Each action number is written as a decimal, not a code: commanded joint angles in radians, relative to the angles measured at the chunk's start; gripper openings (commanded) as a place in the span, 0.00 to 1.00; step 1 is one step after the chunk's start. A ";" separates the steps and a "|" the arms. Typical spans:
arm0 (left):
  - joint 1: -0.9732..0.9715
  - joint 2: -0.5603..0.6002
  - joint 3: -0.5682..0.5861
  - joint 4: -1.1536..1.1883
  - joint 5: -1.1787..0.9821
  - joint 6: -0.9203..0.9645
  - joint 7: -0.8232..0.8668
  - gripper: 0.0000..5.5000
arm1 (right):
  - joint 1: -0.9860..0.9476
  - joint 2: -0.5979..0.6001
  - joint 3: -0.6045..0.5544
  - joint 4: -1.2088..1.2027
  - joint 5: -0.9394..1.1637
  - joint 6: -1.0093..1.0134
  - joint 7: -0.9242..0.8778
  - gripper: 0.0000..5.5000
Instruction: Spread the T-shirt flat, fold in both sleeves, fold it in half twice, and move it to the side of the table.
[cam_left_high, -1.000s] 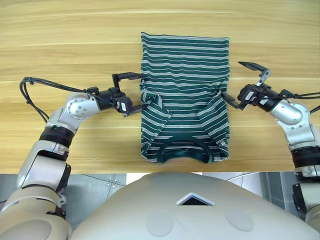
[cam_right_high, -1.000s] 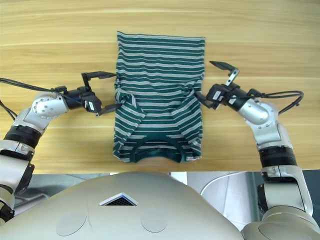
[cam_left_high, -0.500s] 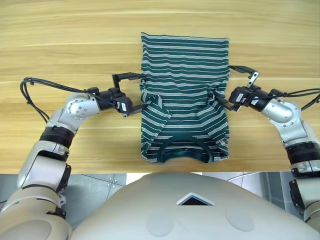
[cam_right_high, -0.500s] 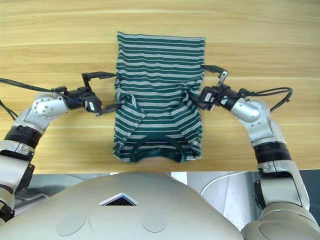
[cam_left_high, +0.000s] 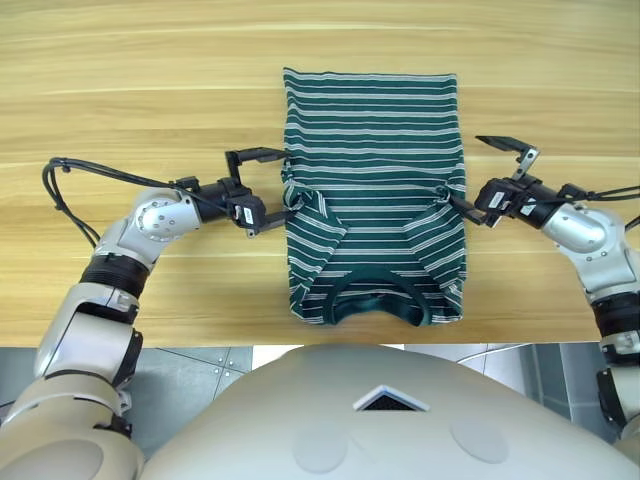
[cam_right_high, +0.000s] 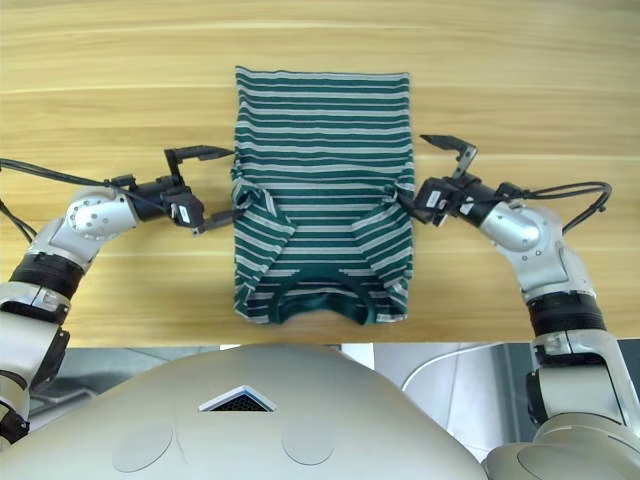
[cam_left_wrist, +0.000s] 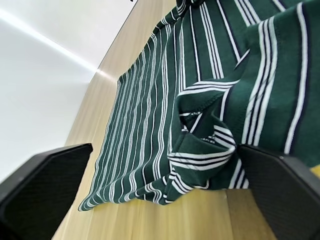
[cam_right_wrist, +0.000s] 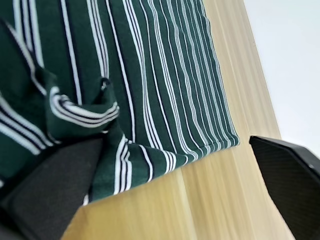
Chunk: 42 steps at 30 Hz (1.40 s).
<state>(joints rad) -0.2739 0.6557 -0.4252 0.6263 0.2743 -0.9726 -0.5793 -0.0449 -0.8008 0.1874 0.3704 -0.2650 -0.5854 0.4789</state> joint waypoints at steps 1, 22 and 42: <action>0.027 0.005 -0.018 0.005 0.036 0.030 -0.028 0.98 | 0.012 0.022 -0.002 -0.012 0.003 0.008 0.006 0.98; 0.000 0.041 0.114 -0.168 -0.273 0.011 -0.138 0.98 | 0.061 0.014 -0.164 -0.182 0.249 -0.070 0.066 0.98; 0.534 0.381 0.131 -0.648 -0.412 0.199 -0.510 0.98 | 0.607 -0.222 -0.257 -0.322 0.464 -0.207 0.548 0.98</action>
<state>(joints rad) 0.2488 1.0802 -0.2950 -0.0055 -0.2425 -0.7904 -1.1338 0.5743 -1.0334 -0.1052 0.0733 0.2144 -0.8090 1.0074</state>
